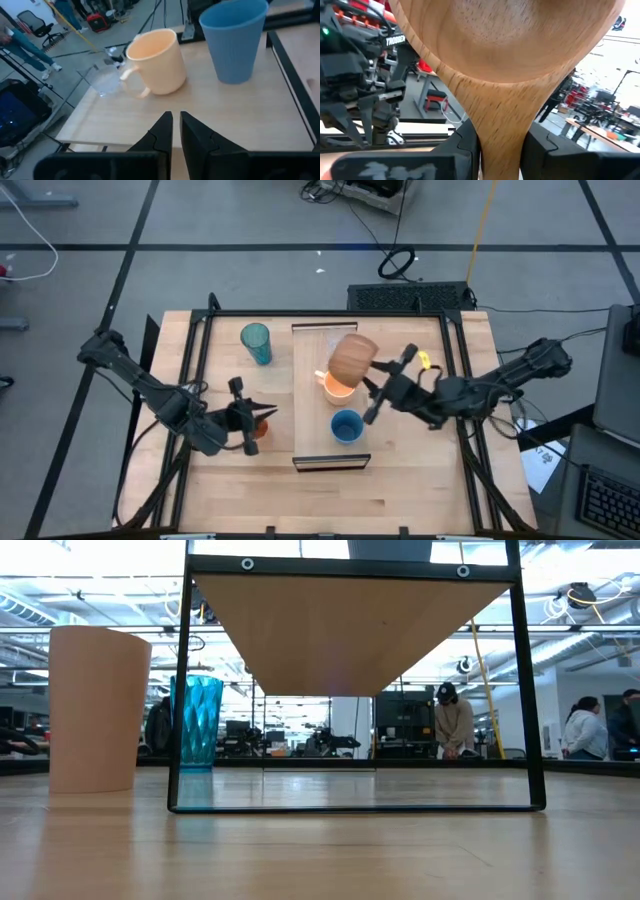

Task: Stack small to large cups/mugs on shelf
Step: Put the brown cup on the shelf

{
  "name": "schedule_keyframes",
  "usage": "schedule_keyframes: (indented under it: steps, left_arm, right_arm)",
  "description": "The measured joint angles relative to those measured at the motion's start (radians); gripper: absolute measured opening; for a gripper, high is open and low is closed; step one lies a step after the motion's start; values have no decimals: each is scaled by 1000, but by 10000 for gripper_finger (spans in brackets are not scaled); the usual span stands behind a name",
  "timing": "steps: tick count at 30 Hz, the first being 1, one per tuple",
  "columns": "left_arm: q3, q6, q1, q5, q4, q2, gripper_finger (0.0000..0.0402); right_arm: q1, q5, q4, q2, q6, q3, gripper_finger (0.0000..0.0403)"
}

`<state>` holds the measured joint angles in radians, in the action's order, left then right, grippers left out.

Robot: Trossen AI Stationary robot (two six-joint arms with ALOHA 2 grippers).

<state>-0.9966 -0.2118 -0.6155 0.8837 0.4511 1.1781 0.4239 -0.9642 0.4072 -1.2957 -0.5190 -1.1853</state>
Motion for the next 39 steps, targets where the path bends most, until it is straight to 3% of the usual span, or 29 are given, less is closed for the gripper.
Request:
schedule_keyframes:
  steps: [6, 16, 23, 34, 39]
  left_arm:
    - [0, 40, -9, 0, 1, -61, 37]
    - [-53, 143, -50, 0, -4, -145, 42]
    - [-132, 341, -63, 55, 6, -104, 101]
    - [-280, 778, -16, 258, 21, 68, 199]
    - [-355, 995, 17, 324, 3, 140, 230]
  right_arm:
    - [-56, -14, -34, -148, -35, -125, 79]
    - [-108, -215, -112, -364, -225, -326, 79]
    - [-157, -340, -84, -410, -358, -368, 79]
    - [-230, -340, -149, -411, -250, -368, 79]
    - [-243, -286, -143, -411, -216, -368, 79]
